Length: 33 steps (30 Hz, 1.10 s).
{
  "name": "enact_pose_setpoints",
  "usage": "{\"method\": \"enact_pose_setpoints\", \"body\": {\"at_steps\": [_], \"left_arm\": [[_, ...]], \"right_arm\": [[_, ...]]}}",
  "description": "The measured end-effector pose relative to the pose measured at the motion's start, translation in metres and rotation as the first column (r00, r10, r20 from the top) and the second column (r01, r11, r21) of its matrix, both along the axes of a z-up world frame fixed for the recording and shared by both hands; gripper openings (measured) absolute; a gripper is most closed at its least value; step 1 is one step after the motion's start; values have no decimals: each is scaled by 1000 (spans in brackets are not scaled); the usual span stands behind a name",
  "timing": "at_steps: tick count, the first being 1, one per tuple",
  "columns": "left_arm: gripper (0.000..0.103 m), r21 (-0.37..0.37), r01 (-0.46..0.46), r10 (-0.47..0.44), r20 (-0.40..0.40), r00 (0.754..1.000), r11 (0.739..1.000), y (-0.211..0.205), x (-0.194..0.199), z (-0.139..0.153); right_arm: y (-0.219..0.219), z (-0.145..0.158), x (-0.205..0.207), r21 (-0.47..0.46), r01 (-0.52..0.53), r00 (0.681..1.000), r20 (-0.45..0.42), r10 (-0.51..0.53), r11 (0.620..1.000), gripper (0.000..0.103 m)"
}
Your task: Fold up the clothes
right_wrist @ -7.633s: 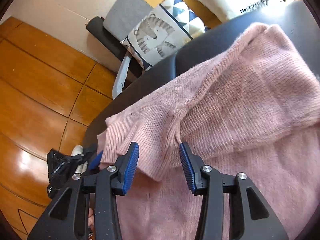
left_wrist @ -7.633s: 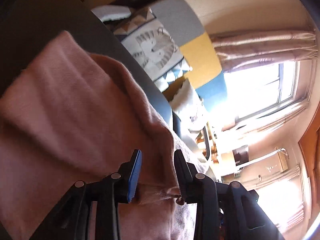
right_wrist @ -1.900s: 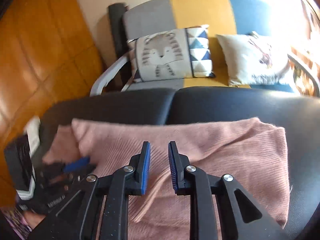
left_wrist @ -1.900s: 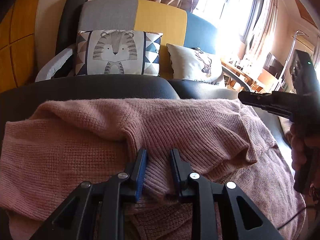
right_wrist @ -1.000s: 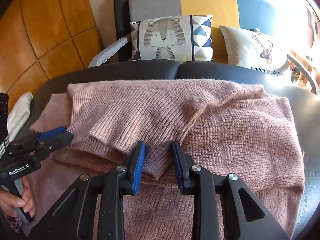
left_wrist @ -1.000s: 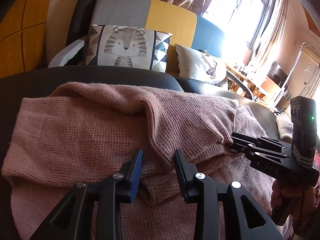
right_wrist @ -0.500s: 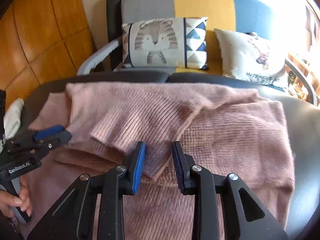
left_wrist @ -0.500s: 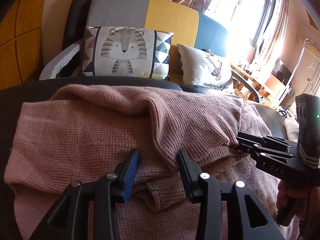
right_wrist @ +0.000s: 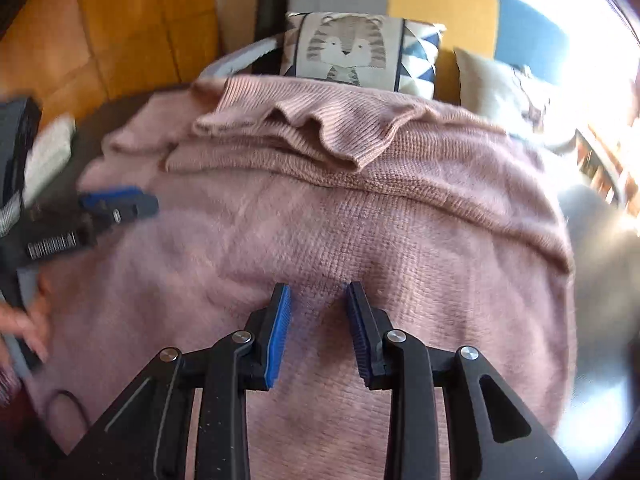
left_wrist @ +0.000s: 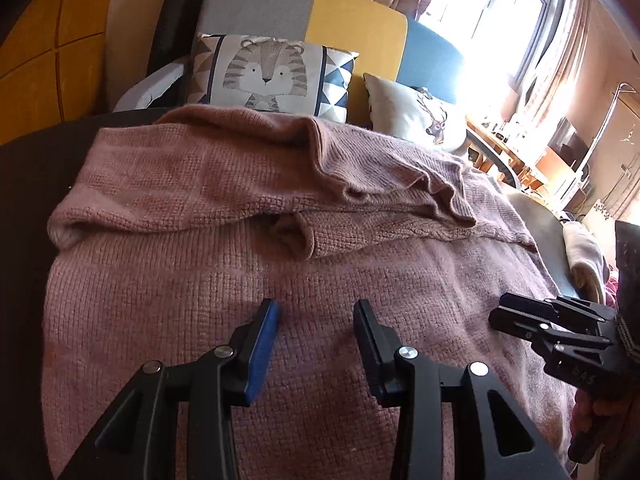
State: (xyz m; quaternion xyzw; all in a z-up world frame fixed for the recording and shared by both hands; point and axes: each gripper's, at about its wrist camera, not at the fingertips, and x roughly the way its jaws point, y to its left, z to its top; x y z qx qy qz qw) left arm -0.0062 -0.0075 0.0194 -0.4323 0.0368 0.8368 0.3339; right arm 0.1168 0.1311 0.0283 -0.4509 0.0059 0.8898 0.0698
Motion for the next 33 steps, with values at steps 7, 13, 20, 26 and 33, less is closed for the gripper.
{"method": "enact_pose_setpoints", "body": {"at_steps": [7,13,20,26,33], "left_arm": [[40,-74,75,-80,-64,995,994,3,7,4],[40,-30,97,-99,-98,990,995,32,28,30],[42,-112,103,-116,-117,986,988,69,49,12],[43,-70,107,-113,-90,990,992,62,43,10],[43,-55,110,-114,-79,990,992,59,42,9]], "right_arm": [[12,0,17,-47,39,998,-45,-41,998,37],[-3,16,20,-154,25,994,-101,-41,988,37],[-10,-4,18,-97,18,998,-56,-23,995,38],[-30,-8,15,33,-7,1000,-20,8,999,44],[-24,-6,25,8,-12,1000,-22,12,1000,45]]}}
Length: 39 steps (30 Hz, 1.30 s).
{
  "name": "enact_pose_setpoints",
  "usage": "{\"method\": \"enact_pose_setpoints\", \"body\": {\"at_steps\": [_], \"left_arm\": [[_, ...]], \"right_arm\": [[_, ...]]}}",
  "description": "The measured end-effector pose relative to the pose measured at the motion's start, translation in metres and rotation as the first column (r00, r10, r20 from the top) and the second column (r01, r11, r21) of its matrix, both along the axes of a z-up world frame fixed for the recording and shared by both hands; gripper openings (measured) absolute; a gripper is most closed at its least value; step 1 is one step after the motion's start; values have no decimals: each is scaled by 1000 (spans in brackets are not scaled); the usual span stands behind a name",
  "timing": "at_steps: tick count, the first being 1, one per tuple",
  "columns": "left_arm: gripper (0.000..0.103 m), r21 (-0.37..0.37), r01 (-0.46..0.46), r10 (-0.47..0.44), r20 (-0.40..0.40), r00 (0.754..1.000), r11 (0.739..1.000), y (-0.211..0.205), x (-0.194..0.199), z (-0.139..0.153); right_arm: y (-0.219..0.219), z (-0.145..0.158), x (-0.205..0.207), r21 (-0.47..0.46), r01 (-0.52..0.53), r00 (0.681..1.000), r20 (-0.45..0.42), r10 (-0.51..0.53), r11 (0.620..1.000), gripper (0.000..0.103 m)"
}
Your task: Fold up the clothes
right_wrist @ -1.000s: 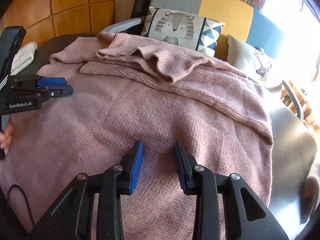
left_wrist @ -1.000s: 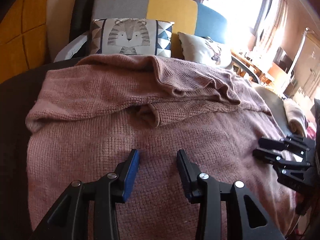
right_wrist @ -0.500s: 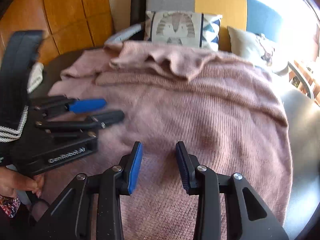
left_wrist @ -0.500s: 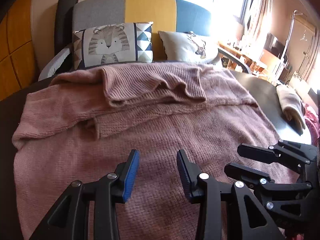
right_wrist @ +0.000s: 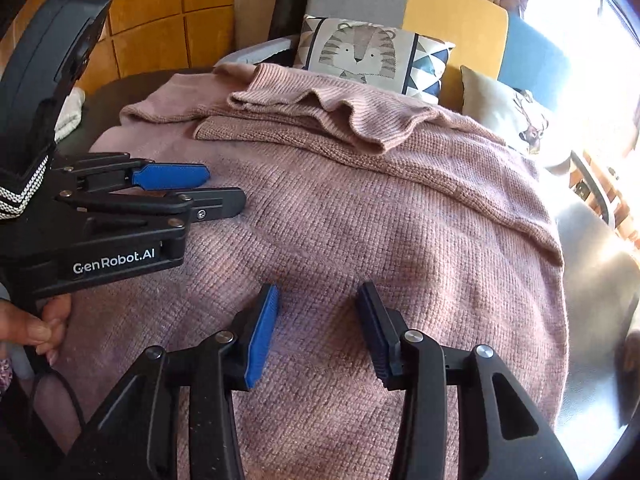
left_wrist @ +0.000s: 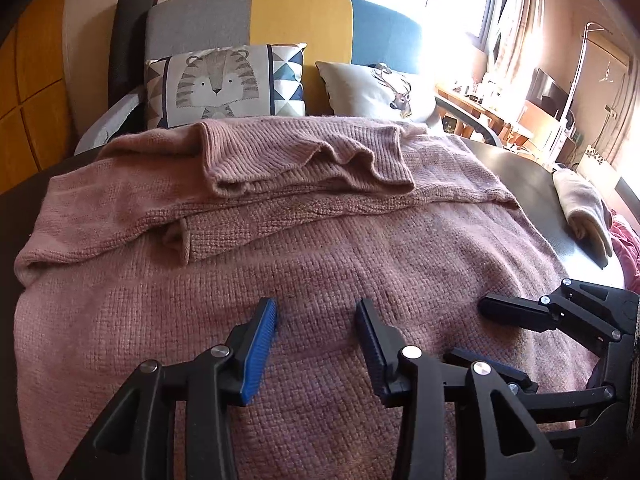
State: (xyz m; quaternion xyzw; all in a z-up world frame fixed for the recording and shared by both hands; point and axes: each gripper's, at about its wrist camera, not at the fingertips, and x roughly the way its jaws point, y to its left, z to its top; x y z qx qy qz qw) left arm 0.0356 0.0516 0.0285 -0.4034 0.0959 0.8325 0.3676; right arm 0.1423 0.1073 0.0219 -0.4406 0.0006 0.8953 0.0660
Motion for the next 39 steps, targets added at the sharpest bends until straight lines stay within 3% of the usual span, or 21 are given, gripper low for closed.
{"method": "enact_pose_setpoints", "body": {"at_steps": [23,30,39], "left_arm": [[43,29,3,-4,27,1000,1000,-2,-5,-1],[43,29,4,-5,26,1000,1000,-2,-5,-1],[43,33,6,-7,31,999,999,-3,-7,-1]], "right_arm": [[-3,0,2,9,4,1000,11,-4,1000,47],[6,2,16,-43,11,1000,17,-11,999,49],[0,2,12,-16,25,999,28,-24,1000,53]]}}
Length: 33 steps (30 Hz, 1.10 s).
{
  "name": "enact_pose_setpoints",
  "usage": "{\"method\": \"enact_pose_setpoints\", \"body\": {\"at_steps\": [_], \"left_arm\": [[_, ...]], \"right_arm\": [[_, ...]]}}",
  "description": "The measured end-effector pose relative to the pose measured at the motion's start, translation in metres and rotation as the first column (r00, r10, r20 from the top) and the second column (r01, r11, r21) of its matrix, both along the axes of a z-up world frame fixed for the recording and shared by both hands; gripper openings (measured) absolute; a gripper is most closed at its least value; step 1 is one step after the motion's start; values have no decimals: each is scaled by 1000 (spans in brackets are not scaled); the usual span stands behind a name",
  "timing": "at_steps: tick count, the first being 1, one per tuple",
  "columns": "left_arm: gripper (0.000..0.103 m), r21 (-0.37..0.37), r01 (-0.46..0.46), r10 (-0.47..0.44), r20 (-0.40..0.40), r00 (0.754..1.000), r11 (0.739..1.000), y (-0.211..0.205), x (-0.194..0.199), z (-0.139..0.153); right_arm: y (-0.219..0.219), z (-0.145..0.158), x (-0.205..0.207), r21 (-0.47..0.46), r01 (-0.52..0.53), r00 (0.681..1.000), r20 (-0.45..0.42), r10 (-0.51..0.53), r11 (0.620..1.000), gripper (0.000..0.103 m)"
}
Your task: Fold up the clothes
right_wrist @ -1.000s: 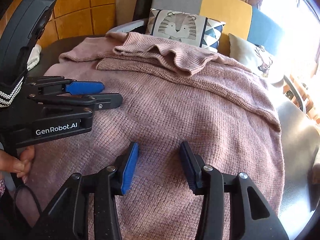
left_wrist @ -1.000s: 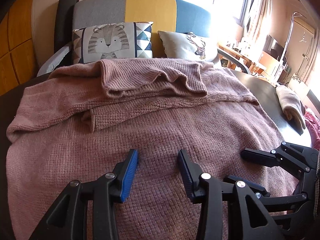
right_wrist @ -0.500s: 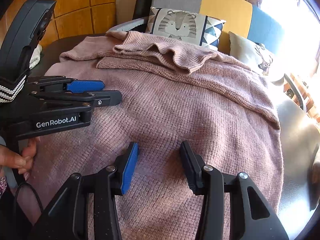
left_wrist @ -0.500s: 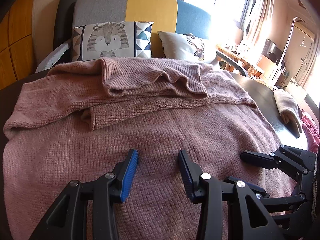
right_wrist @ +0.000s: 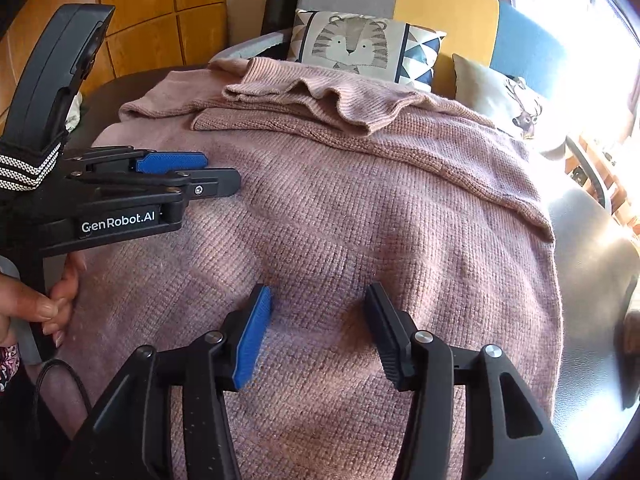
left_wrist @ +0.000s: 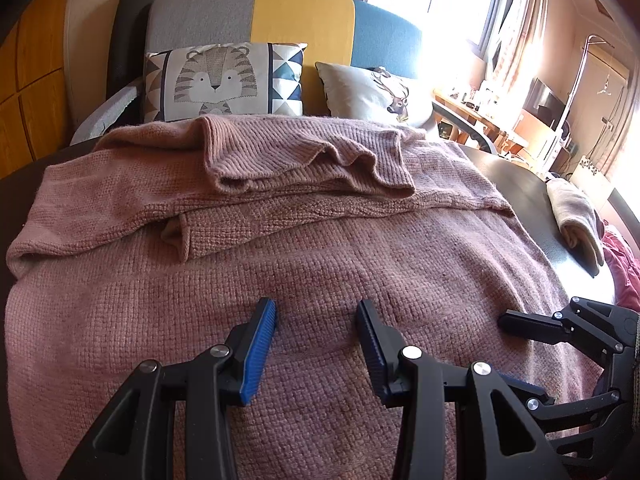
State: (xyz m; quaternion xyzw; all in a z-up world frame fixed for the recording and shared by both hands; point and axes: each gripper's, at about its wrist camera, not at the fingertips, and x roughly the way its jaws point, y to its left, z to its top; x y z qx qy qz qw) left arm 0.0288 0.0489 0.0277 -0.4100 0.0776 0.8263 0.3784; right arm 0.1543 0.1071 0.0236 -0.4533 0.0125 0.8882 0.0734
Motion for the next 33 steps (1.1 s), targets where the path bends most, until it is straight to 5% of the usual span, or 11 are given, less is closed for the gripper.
{"method": "enact_pose_setpoints", "body": {"at_steps": [17,22,33], "left_arm": [[43,1,1,-1,2,1000,1000,0,-1,0],[43,1,2,-2,12,1000,1000,-1,-2,2],[43,-78,15,-18,-32,999,997,-34,-2,5]], "right_arm": [[1,9,1,-19,-3,1000,21,4,1000,53],[10,34,-17,-101,25,996,-82,-33,995,53],[2,-1,-47,42,-3,999,-42,5,999,53]]}}
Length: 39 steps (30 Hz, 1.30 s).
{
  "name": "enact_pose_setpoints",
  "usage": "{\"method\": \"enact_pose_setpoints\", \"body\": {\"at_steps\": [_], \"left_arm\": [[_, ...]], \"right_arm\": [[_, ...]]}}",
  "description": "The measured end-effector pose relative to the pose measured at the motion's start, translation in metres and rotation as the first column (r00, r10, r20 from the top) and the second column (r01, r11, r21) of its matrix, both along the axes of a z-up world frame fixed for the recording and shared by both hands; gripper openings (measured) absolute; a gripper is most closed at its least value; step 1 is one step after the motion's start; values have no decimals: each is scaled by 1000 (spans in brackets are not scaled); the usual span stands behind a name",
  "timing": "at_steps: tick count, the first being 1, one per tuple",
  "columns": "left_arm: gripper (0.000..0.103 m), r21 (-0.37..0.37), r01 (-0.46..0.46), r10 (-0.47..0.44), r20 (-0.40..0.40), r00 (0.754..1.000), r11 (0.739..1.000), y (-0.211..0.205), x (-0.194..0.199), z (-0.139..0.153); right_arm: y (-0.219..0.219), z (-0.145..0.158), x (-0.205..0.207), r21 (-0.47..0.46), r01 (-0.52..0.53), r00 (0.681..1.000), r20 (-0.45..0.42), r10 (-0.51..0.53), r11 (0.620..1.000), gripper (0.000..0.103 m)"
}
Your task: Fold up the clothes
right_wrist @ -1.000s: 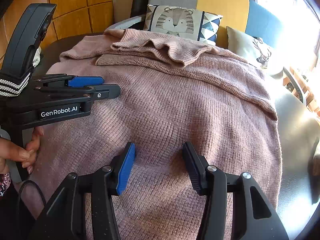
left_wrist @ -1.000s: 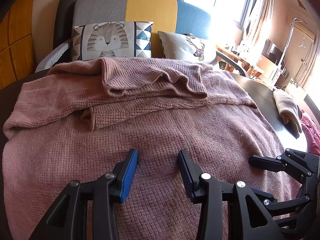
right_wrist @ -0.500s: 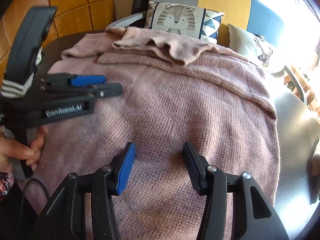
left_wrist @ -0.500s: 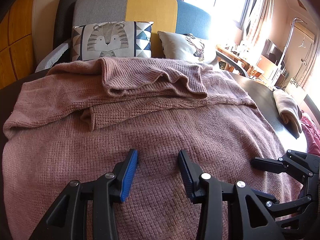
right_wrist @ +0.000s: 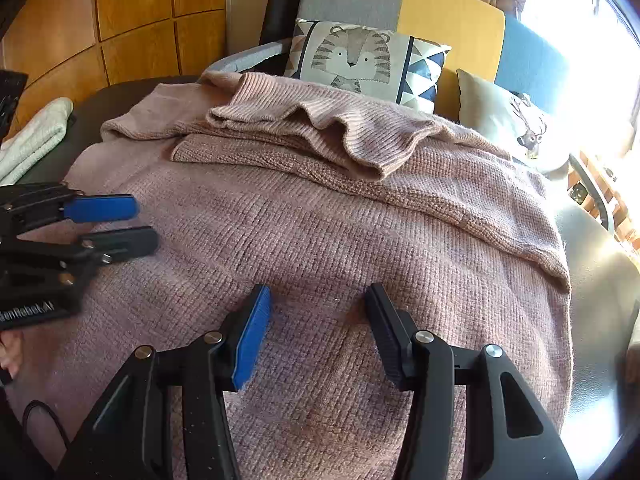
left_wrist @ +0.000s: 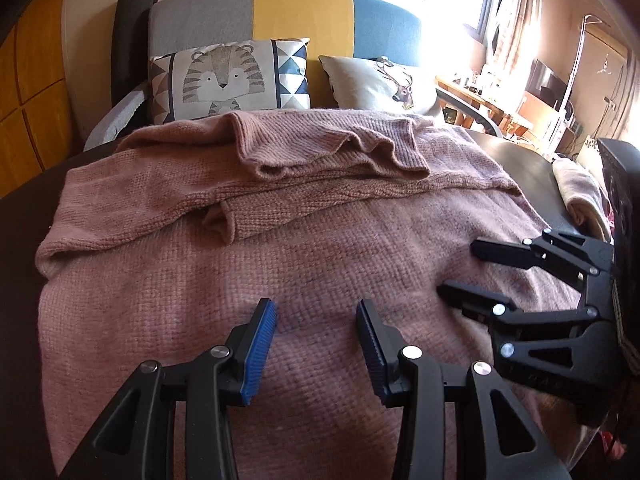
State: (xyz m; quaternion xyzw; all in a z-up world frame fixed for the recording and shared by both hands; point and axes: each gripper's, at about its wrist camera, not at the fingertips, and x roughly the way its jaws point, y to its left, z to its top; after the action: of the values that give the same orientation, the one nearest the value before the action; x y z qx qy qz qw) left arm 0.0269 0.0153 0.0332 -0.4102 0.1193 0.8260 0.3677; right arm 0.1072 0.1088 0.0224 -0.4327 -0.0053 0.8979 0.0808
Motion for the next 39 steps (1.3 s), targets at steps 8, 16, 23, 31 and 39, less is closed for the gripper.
{"method": "enact_pose_setpoints", "body": {"at_steps": [8,16,23,31,39], "left_arm": [[43,-12,-90,91,8,996,996,-74,-19,-5],[43,11,-90,90,-8,996,996,-118,-17,-1],[43,47,-169,171,-33,985,985,-98,-34,12],[43,36,-284,284,29,959,958,-107,-46,-5],[43,71,-286,284,38,958,956,-113,-46,-9]], "right_arm": [[-1,-3,0,3,10,1000,2,-10,1000,54],[4,-2,-6,8,5,1000,18,-5,1000,55],[-25,51,-33,-93,-95,990,-111,85,991,49],[-96,36,-123,-141,-285,958,-4,287,948,20],[-119,-2,-157,-82,-304,949,55,309,949,16]]}}
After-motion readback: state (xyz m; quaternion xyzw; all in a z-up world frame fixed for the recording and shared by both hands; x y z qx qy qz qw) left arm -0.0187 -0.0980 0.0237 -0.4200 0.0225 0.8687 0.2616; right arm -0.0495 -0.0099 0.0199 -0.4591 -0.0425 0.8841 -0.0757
